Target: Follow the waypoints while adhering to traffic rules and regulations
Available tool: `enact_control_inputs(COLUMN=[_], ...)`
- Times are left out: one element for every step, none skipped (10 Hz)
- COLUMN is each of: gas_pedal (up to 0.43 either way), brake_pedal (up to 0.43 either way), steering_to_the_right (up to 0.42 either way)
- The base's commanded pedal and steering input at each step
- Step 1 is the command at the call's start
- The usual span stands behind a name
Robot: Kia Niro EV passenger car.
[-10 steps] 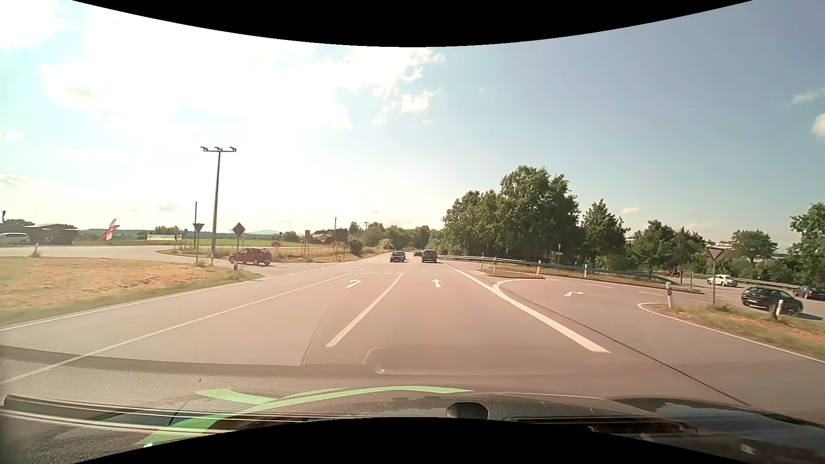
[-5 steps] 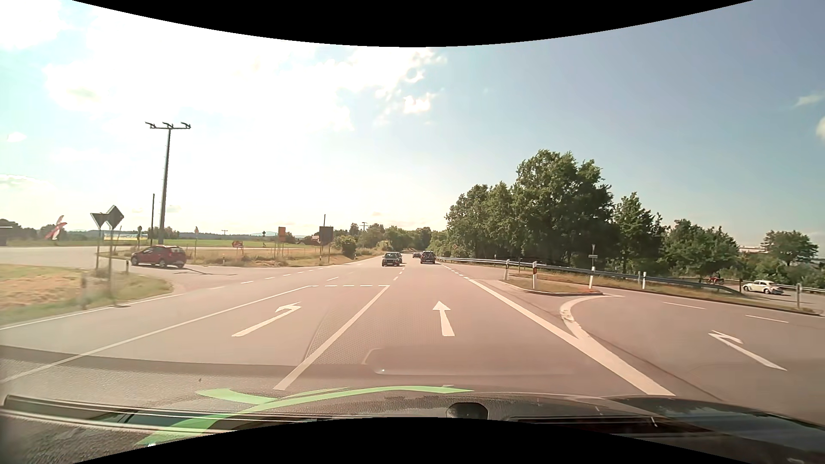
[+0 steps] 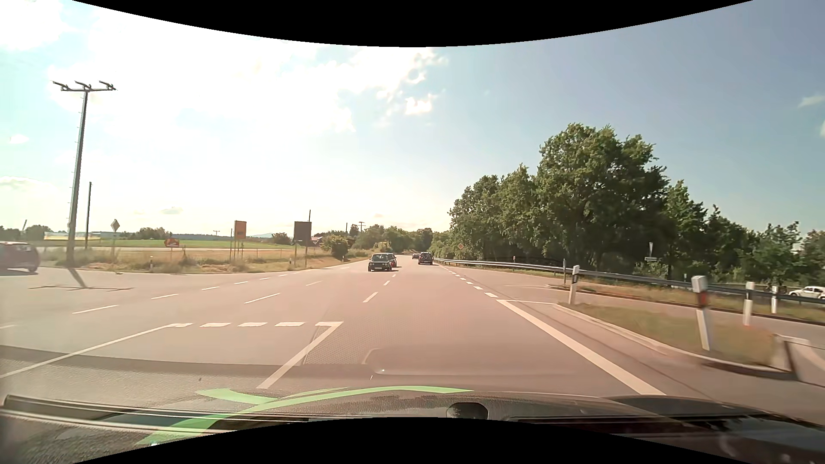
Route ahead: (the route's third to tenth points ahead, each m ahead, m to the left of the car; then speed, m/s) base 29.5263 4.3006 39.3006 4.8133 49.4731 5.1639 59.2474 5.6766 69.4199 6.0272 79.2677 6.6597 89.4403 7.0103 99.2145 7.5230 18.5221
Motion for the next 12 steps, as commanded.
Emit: enact_control_inputs(gas_pedal=[0.228,0.228,0.228,0.228,0.240,0.248,0.260,0.260,0.268,0.280,0.287,0.299], brake_pedal=[0.000,0.000,0.000,0.000,0.000,0.000,0.000,0.000,0.000,0.000,0.000,0.000], steering_to_the_right=[-0.006,-0.007,-0.008,-0.007,-0.007,-0.007,-0.007,-0.007,-0.007,-0.008,-0.008,-0.008])
